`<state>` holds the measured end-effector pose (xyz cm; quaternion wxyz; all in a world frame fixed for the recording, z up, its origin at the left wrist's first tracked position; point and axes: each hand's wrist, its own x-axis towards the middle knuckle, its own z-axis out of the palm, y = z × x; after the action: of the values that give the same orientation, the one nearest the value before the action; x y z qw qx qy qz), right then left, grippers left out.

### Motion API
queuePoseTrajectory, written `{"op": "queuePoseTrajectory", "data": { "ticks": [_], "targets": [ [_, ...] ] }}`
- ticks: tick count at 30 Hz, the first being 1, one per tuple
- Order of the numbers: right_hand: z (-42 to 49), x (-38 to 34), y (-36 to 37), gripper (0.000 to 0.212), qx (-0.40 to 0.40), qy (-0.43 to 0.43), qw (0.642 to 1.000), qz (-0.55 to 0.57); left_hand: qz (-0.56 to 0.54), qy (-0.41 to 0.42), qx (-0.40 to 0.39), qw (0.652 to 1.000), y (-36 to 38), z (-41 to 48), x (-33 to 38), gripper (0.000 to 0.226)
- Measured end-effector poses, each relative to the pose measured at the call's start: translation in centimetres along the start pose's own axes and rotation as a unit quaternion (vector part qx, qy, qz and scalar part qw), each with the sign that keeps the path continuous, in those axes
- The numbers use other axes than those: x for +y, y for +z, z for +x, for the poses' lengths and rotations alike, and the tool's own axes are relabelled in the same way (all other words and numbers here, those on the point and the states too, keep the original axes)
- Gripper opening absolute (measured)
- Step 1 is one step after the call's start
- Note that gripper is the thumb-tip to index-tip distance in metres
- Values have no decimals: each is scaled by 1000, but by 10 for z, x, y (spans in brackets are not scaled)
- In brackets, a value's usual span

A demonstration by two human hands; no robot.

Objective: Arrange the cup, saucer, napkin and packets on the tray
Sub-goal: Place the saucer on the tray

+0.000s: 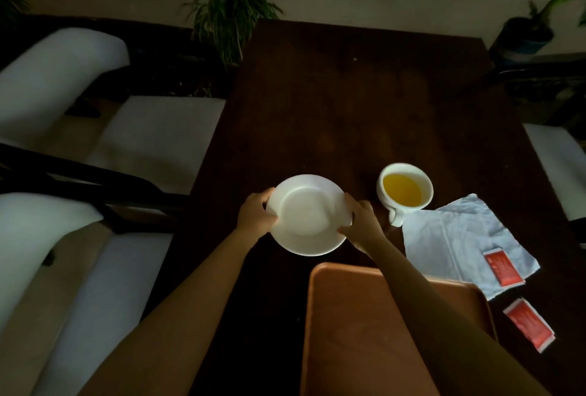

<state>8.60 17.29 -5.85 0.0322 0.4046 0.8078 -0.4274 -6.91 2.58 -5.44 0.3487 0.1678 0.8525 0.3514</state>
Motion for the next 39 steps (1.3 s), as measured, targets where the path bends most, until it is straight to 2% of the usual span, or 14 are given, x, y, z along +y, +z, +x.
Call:
{"op": "queuePoseTrajectory", "data": {
  "ticks": [8, 17, 26, 30, 39],
  "targets": [
    [-21, 1, -19, 79, -23, -19, 995, 91, -75, -3, 13, 997, -11, -18, -2, 66],
    [-79, 18, -38, 77, -32, -73, 996, 40, -101, -3, 27, 994, 3, -83, -2, 67],
    [-150, 69, -44, 72, -57, -54, 996, 44, -56, -18, 44, 997, 67, -158, -31, 67],
    [-176, 89, -40, 65, -46, -75, 995, 47, -22, -3, 40, 999, 90, -180, -38, 65],
    [-198, 127, -30, 64, -14, -21, 1000, 13, 94, 29, 38, 994, 115, -202, -39, 65]
  ]
}}
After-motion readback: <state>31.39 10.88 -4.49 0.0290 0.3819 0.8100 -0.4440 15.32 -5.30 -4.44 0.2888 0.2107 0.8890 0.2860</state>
